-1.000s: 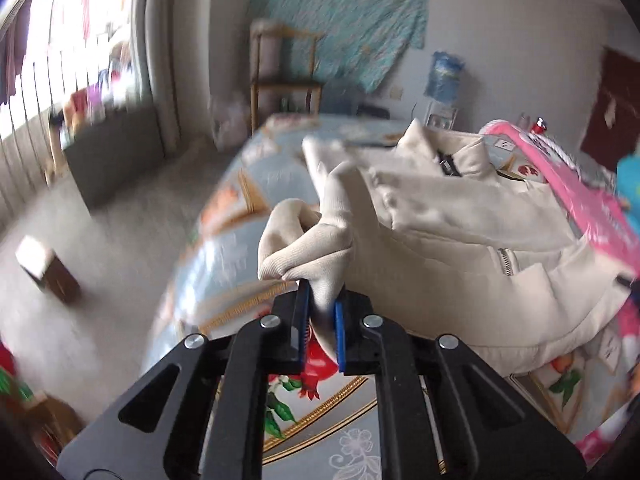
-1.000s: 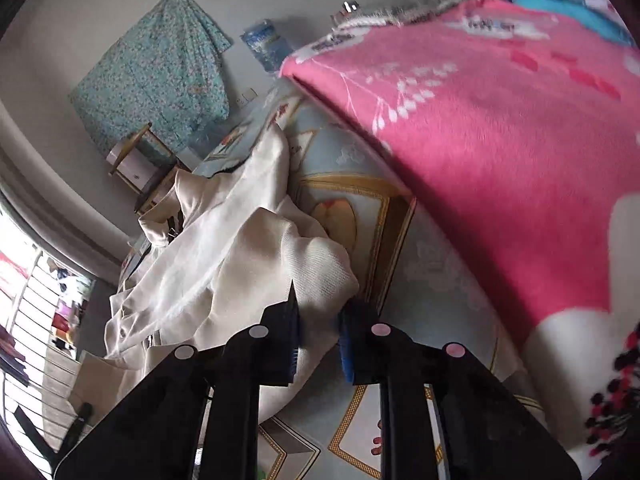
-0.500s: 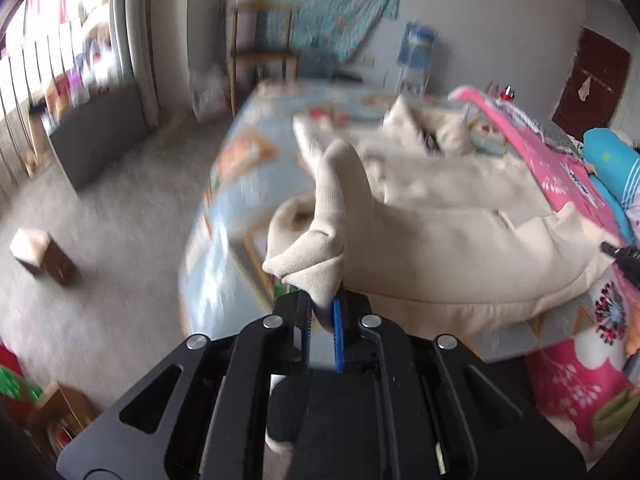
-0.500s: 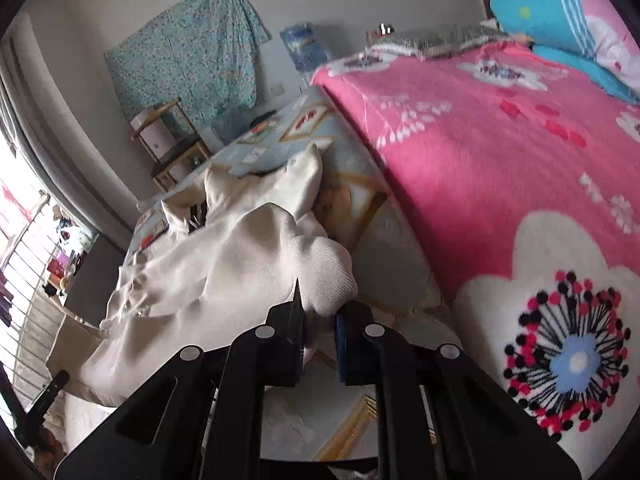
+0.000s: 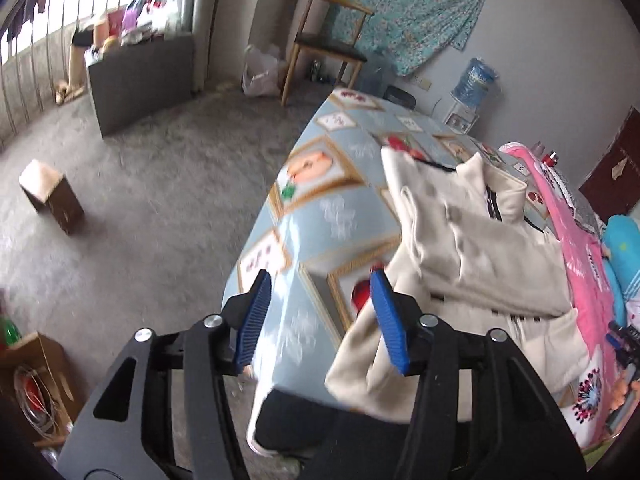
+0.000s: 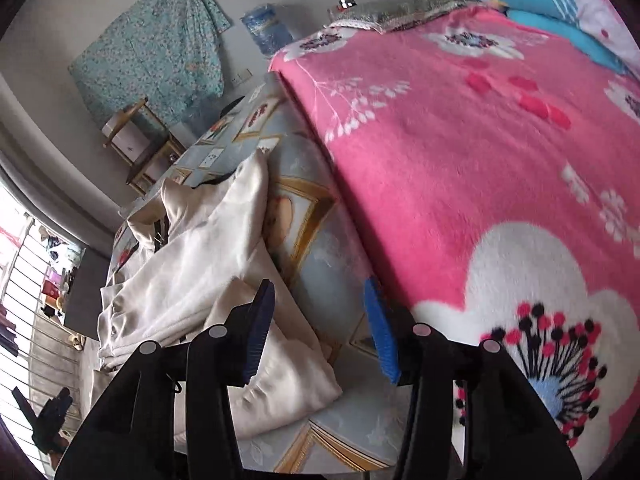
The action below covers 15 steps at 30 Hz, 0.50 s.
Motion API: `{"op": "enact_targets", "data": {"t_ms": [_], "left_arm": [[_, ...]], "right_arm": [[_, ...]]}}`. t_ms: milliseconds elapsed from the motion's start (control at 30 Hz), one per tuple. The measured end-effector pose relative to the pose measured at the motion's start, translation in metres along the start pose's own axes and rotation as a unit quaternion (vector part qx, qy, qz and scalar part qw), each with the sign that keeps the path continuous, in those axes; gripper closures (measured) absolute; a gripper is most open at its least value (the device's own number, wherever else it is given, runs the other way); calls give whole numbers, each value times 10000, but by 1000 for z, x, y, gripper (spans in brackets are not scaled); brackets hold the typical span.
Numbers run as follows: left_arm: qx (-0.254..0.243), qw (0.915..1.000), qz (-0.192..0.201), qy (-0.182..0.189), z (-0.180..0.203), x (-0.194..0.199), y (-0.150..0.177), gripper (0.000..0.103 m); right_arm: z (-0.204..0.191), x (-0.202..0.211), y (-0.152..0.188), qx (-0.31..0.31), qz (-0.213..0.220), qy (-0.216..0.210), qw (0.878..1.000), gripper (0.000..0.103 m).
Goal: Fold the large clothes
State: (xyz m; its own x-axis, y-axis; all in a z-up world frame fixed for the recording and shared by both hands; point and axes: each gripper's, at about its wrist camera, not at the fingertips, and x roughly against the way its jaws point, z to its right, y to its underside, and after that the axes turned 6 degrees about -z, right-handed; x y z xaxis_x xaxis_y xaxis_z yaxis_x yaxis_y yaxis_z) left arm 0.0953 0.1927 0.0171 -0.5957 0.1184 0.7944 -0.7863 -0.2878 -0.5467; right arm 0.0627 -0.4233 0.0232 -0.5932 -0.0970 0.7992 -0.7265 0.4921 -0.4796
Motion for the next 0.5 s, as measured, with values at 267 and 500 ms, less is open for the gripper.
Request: {"op": "enact_targets", "data": {"t_ms": [267,500], "left_arm": [[-898,9909,-850,527,98,-59,-100,32],[-1619,9799,-1101,375,212,-151,-160,31]], "right_arm": [[-123,-59,-78,1225,-717,-759,9870,43],[-222,-157,-139,1828,-1350,-427,9729,43]]}}
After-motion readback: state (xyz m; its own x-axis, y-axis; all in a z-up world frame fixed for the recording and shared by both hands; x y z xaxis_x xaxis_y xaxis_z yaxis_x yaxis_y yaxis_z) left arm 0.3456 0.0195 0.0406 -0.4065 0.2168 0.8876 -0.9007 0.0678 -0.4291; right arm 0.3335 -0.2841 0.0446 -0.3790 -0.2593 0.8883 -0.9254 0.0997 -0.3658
